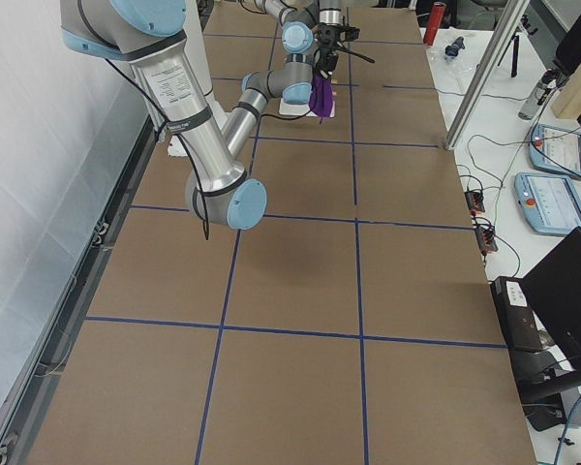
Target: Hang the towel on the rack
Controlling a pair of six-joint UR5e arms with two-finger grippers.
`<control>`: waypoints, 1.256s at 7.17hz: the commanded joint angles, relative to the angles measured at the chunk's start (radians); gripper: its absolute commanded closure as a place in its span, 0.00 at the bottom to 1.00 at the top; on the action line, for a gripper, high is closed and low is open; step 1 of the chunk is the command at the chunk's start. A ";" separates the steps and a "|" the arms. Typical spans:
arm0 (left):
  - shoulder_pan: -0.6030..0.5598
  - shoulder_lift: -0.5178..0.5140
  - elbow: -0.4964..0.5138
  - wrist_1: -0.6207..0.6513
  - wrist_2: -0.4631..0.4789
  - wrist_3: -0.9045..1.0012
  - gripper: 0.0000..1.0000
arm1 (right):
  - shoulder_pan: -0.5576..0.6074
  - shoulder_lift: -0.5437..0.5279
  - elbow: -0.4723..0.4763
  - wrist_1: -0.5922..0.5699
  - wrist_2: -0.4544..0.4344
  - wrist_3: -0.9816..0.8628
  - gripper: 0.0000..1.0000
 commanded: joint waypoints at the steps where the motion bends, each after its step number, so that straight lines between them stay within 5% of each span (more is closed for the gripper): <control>1: 0.001 0.004 -0.016 0.001 0.001 0.003 1.00 | 0.003 -0.003 0.000 0.001 0.001 -0.002 1.00; 4: 0.001 0.013 -0.013 0.004 0.001 0.005 1.00 | 0.009 -0.006 0.003 -0.003 0.018 -0.003 0.99; 5: -0.001 0.013 -0.013 0.004 0.001 0.005 1.00 | 0.009 -0.009 0.007 -0.007 0.021 0.009 0.36; 6: -0.002 0.015 -0.013 0.004 0.002 0.005 1.00 | 0.009 -0.026 0.038 -0.045 0.023 0.011 0.03; 9: -0.010 0.047 -0.031 0.004 0.002 0.008 1.00 | 0.018 -0.026 0.110 -0.342 0.092 0.012 0.01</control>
